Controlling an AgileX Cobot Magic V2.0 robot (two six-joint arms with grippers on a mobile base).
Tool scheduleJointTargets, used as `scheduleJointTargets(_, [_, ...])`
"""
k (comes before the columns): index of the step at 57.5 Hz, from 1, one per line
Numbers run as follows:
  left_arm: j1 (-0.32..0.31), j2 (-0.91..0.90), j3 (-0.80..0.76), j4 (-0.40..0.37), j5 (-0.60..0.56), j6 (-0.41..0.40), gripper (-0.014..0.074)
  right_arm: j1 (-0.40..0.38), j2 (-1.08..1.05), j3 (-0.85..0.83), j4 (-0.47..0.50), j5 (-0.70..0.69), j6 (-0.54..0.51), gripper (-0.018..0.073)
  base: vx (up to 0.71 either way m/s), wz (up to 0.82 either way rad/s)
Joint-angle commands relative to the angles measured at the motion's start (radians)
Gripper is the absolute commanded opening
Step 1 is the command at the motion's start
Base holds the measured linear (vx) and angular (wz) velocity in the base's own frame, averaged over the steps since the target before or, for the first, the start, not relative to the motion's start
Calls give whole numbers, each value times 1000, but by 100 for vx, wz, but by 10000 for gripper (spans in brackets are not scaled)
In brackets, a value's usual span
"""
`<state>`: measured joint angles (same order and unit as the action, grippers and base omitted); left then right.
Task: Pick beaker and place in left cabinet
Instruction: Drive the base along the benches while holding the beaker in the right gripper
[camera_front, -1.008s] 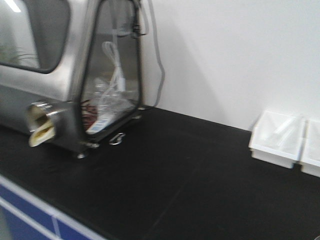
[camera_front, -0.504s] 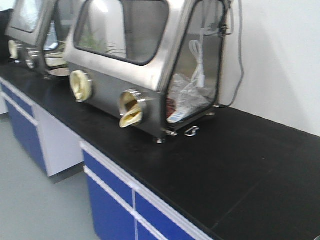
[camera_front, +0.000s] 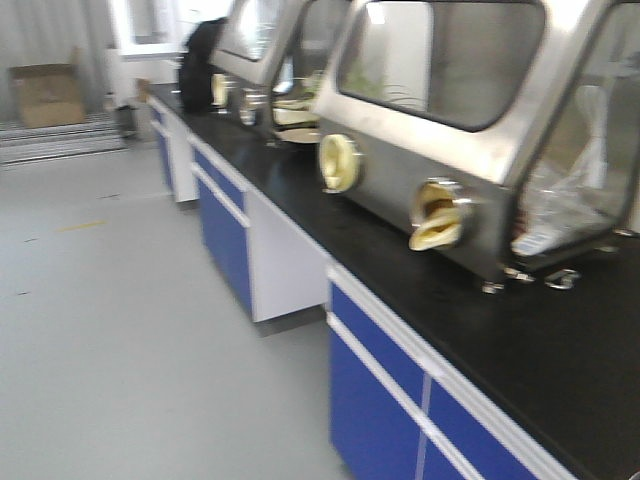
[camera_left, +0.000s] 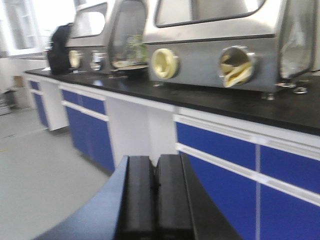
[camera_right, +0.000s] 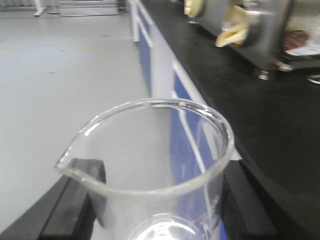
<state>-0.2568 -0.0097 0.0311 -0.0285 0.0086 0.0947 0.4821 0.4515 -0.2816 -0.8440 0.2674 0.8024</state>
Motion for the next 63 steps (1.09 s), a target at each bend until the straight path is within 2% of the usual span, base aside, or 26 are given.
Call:
scheduleJointTargets(1, [-4, -19, 16, -8, -84, -3, 1, -2, 3, -30, -27, -50, 0, -5, -2, 66])
scheduleJointTargets(35, [-4, -19, 16, -8, -84, -3, 1, -2, 3, -30, -27, -50, 0, -5, 8, 64])
scheduleJointTargets(63, [-4, -19, 16, -8, -84, -3, 1, -2, 3, -30, -27, -50, 0, -5, 27, 27])
